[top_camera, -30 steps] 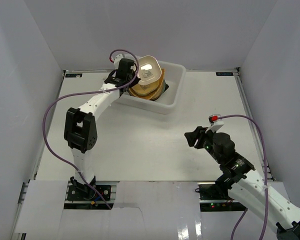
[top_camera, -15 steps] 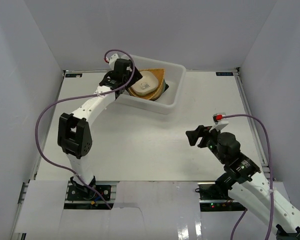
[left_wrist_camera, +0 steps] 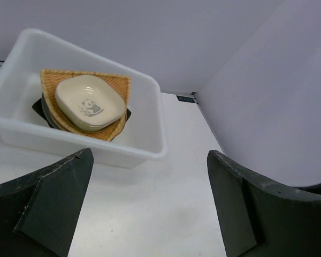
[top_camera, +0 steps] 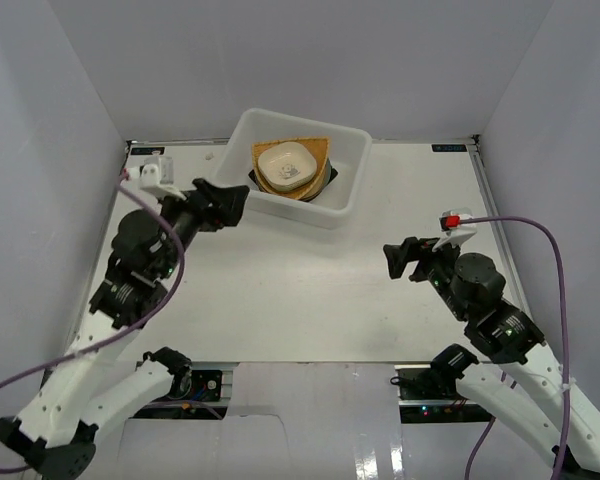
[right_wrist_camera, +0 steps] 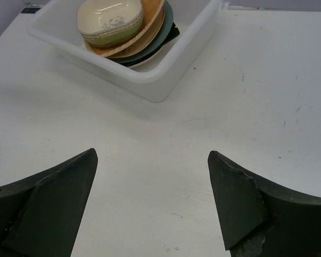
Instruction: Place the plates into the plastic bin on the countertop
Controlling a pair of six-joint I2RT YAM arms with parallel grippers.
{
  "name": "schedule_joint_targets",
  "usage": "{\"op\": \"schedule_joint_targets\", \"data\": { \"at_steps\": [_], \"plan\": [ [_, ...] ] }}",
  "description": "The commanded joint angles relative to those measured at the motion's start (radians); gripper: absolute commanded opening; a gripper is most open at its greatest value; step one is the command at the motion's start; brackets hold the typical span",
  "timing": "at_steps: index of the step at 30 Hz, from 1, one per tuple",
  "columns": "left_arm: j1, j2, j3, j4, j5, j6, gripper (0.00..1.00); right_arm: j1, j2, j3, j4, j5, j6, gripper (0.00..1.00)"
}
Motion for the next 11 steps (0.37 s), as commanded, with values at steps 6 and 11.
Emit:
{"op": "schedule_joint_targets", "data": {
  "at_steps": [6, 11],
  "plan": [
    [0.009, -0.481, -0.312, -0.175, 0.008, 0.047, 0.98, 0.006, -0.125, 0.033, 0.102, 0.189, -0.086, 0.9],
    [0.007, -0.541, -0.357, -0.159, 0.003, 0.05, 0.98, 0.005, -0.112, 0.018, 0.165, 0.239, -0.123, 0.9]
  ]
}}
